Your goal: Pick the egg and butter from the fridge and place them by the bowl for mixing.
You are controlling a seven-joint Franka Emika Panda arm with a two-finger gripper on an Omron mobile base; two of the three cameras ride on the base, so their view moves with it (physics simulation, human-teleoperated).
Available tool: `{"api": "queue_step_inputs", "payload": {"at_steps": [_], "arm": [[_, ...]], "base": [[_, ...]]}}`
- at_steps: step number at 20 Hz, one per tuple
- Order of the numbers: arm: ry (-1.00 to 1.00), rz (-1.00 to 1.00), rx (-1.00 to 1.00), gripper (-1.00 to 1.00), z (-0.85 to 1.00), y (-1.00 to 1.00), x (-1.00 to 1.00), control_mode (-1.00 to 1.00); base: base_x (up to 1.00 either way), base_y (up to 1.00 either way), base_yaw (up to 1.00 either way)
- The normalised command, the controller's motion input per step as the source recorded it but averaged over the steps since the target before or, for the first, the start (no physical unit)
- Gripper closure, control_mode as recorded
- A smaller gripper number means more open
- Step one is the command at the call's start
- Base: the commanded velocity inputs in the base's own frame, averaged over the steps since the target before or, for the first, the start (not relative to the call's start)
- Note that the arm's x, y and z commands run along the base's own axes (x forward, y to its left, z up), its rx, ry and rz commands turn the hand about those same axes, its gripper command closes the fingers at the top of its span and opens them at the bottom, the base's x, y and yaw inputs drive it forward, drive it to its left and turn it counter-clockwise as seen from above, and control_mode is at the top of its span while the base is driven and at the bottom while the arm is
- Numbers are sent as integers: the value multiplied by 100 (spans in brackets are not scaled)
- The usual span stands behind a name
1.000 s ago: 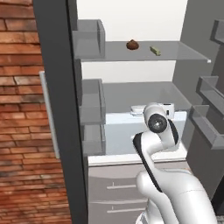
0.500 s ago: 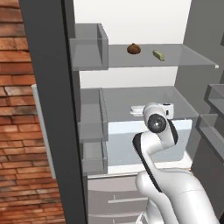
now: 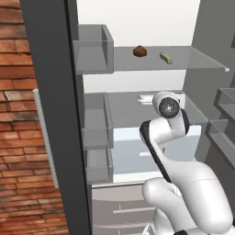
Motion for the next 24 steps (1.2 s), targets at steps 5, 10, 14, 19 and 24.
{"api": "queue_step_inputs", "payload": {"at_steps": [5,10,14,19,24], "arm": [[8,3,9,-100,100,0,0,-100],[7,5,9,-100,93,0,0,-100],[11,12,7,-100,19,-26,0,-100],[1,9,3,-100,0,-35,0,-100],[1,5,1,-100,0,-33,10,-100]], "base": [[0,0,0],[0,0,0],[0,0,0],[0,0,0],[0,0,0]]}}
